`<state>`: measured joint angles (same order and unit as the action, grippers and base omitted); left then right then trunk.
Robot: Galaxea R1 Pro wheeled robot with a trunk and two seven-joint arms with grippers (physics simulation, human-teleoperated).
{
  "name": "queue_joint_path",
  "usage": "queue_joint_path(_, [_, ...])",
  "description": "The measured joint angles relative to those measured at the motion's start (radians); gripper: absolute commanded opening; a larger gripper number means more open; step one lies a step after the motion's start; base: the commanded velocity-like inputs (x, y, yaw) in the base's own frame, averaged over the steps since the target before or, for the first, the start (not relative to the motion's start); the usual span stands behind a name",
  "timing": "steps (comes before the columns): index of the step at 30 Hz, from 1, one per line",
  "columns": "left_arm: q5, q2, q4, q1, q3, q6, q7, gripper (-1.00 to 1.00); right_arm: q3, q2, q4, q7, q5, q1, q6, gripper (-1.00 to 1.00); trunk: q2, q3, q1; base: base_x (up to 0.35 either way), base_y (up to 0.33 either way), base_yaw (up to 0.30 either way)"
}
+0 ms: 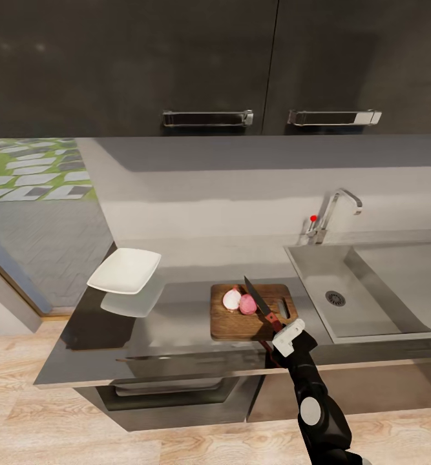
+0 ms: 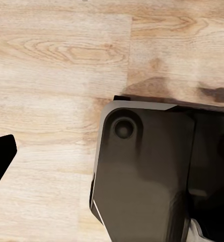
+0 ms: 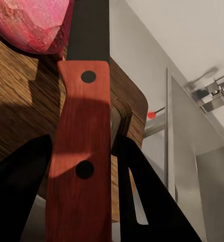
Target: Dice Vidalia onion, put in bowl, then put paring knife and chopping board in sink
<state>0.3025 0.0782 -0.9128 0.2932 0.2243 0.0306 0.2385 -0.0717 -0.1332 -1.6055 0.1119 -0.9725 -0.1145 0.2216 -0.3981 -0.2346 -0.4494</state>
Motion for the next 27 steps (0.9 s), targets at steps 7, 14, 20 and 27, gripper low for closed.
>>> queue_joint_path(7, [0.0,0.0,0.0,0.0,0.0,0.0,0.0,1.0,0.0,0.0,0.0,0.0,0.0,0.0,0.0,-1.0,0.0,0.0,0.0,0.0,0.0,0.0])
queue_joint_path(14, [0.0,0.0,0.0,0.0,0.0,0.0,-0.001,1.0,0.0,0.0,0.0,0.0,0.0,0.0,0.0,-1.0,0.0,0.0,0.0,0.0,0.0,0.0])
queue_joint_path(20, [0.0,0.0,0.0,0.0,0.0,0.0,-0.001,1.0,0.0,0.0,0.0,0.0,0.0,0.0,0.0,-1.0,0.0,0.0,0.0,0.0,0.0,0.0])
queue_joint_path(27, [0.0,0.0,0.0,0.0,0.0,0.0,0.0,1.0,0.0,0.0,0.0,0.0,0.0,0.0,0.0,-1.0,0.0,0.0,0.0,0.0,0.0,0.0])
